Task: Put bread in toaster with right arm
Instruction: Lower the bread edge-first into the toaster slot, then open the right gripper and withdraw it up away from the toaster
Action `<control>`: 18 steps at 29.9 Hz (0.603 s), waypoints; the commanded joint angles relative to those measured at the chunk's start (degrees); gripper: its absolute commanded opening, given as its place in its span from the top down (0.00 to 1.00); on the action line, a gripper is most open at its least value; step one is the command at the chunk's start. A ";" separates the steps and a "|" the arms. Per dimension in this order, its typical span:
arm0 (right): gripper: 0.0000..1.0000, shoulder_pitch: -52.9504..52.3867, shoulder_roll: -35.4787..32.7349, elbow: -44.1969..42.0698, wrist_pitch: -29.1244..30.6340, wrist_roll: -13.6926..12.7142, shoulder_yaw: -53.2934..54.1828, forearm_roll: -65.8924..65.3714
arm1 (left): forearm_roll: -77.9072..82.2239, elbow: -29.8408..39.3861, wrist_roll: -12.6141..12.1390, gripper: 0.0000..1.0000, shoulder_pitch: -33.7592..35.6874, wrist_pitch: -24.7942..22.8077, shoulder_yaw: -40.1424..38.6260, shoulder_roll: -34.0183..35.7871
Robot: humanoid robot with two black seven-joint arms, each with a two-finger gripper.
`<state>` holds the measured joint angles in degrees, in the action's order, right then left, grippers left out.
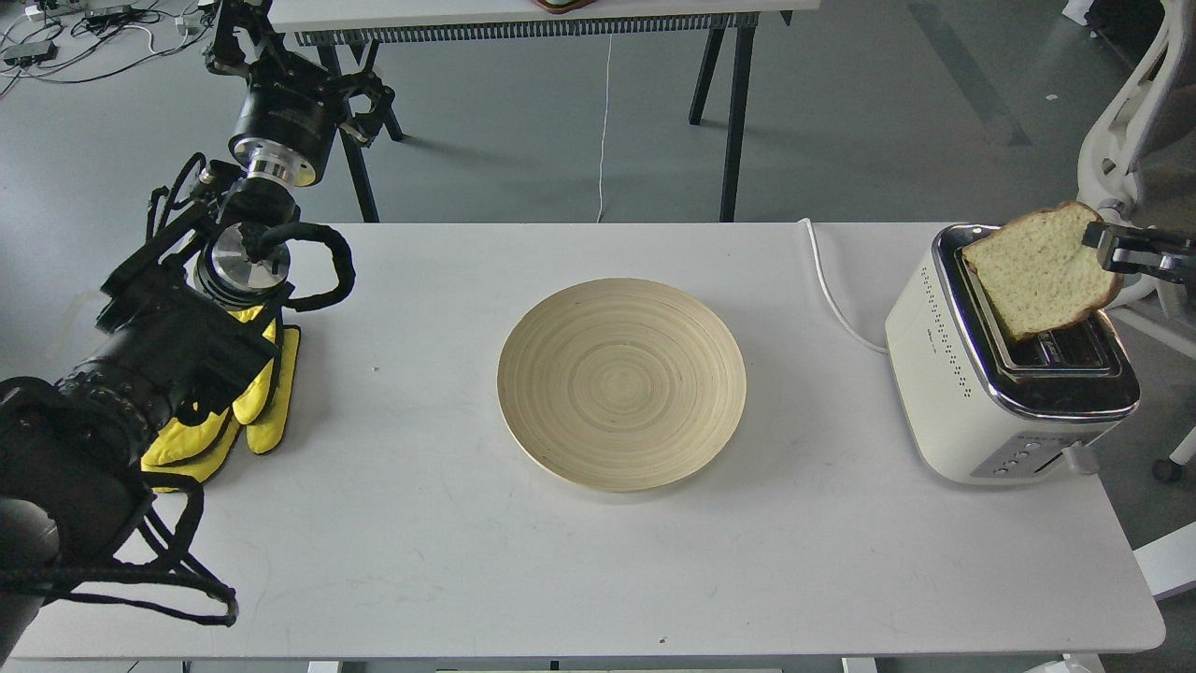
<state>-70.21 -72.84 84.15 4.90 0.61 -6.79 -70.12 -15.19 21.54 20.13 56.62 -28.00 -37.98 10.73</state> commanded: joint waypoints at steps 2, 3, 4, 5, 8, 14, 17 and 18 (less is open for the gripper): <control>0.99 -0.19 -1.86 2.25 0.03 -0.78 0.47 0.25 | -0.01 -0.01 0.00 0.00 -0.02 0.00 0.01 -0.01; 0.99 -0.28 -2.21 2.51 0.03 -0.87 0.47 0.25 | -0.01 -0.01 0.00 0.00 -0.02 0.00 0.01 -0.01; 0.99 -0.37 -2.56 2.86 0.03 -0.87 0.47 0.25 | -0.01 -0.01 0.00 0.00 -0.02 0.00 0.01 -0.01; 0.99 -0.37 -2.91 3.04 0.03 -0.87 0.47 0.25 | -0.01 -0.01 0.00 0.00 -0.02 0.00 0.01 -0.01; 0.99 -0.28 -3.88 3.22 0.03 -0.87 0.47 0.25 | -0.01 -0.01 0.00 0.00 -0.02 0.00 0.01 -0.01; 0.99 0.16 -3.97 3.31 0.03 -0.87 0.47 0.07 | -0.01 -0.01 0.00 0.00 0.07 0.00 0.01 0.00; 0.99 0.34 -3.36 2.78 -0.06 -0.96 0.38 -0.02 | -0.01 -0.01 0.00 0.00 0.07 0.00 0.01 -0.01; 0.99 0.34 -3.18 2.60 -0.06 -0.96 0.38 -0.02 | -0.01 0.08 0.00 0.00 0.07 0.00 0.01 -0.01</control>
<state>-69.98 -76.55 87.18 4.93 -0.32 -6.34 -70.07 -15.21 21.54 20.13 56.69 -28.00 -37.95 10.73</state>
